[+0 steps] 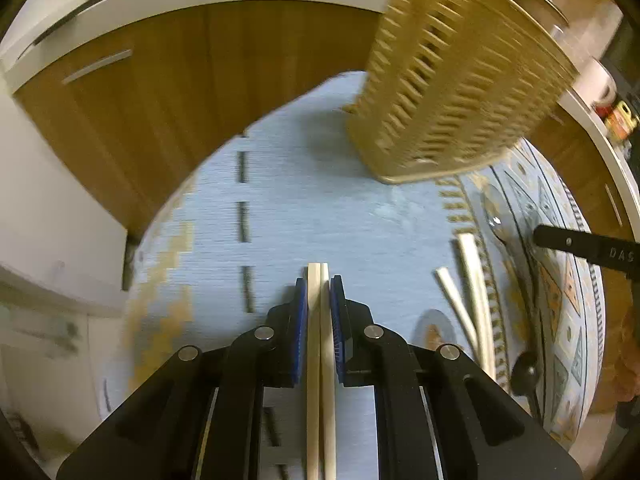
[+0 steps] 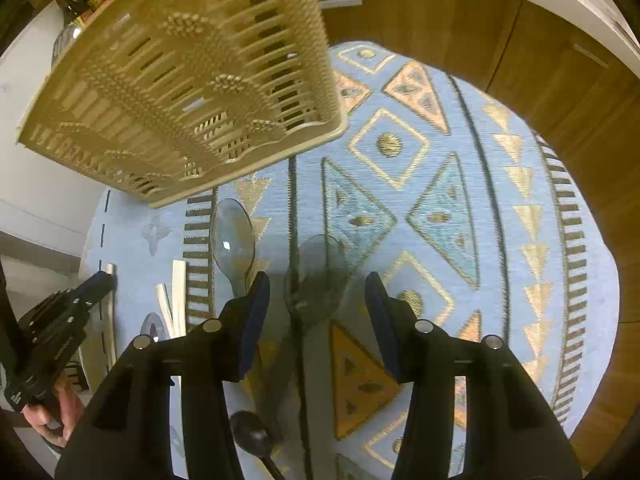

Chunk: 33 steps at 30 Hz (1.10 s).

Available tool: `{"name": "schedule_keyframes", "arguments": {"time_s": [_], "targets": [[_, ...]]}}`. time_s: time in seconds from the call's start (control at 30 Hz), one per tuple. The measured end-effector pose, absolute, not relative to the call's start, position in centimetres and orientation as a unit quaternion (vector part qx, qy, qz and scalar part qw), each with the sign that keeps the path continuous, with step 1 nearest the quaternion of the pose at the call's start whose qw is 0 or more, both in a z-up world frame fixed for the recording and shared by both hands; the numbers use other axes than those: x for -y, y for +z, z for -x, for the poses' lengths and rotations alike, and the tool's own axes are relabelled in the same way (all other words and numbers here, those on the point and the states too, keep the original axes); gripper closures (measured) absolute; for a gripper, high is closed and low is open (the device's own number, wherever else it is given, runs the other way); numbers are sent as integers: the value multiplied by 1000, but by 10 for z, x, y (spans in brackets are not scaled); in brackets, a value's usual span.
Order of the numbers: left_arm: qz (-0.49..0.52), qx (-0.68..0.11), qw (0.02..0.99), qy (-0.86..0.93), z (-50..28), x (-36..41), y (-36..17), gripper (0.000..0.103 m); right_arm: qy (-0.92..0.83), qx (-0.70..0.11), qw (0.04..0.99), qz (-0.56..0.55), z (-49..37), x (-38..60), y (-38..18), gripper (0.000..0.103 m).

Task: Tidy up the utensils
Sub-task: 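Grasp the wooden chopsticks with the left gripper while the right gripper grasps a clear spoon, then lift the chopsticks and spoon and carry both over the beige basket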

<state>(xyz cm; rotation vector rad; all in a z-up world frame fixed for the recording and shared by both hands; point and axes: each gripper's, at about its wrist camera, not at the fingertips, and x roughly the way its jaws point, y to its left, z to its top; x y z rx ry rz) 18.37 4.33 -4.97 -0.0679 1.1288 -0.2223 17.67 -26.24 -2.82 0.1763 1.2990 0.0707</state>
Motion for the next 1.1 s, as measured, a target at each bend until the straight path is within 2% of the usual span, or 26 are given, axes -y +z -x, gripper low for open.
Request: {"name": "schedule_keyframes", "arguments": {"time_s": [0.1, 0.3, 0.53, 0.57, 0.63, 0.83, 0.97, 1.03, 1.07, 1.1], "targets": [[38, -533, 839, -98, -182, -56, -50, 93, 30, -615, 783, -84, -183, 254, -33, 57], [31, -531, 841, -98, -177, -63, -50, 93, -12, -620, 785, -9, -184, 234, -36, 57], [26, -530, 840, -110, -179, -55, -53, 92, -34, -623, 781, -5, -185, 230, -37, 57], [27, -531, 839, -111, -180, -56, -53, 92, -35, -621, 783, 3, -185, 226, -36, 59], [29, -536, 836, -118, -179, -59, -53, 91, -31, -619, 784, 11, -188, 211, -38, 70], [-1, -548, 825, -135, -173, -60, -53, 82, -23, -608, 793, 33, -184, 207, -35, 73], [-43, -551, 822, -137, -173, -42, -53, 67, -10, -599, 800, 32, -175, 214, -36, 74], [-86, -542, 827, -120, -171, -28, -55, 70, 4, -586, 810, 30, -168, 217, -32, 74], [-94, -537, 829, -124, -169, -23, -54, 84, 9, -579, 815, 30, -160, 223, -31, 74], [-99, -534, 830, -127, -168, -19, -54, 93, 9, -569, 822, 35, -156, 225, -26, 74]]}}
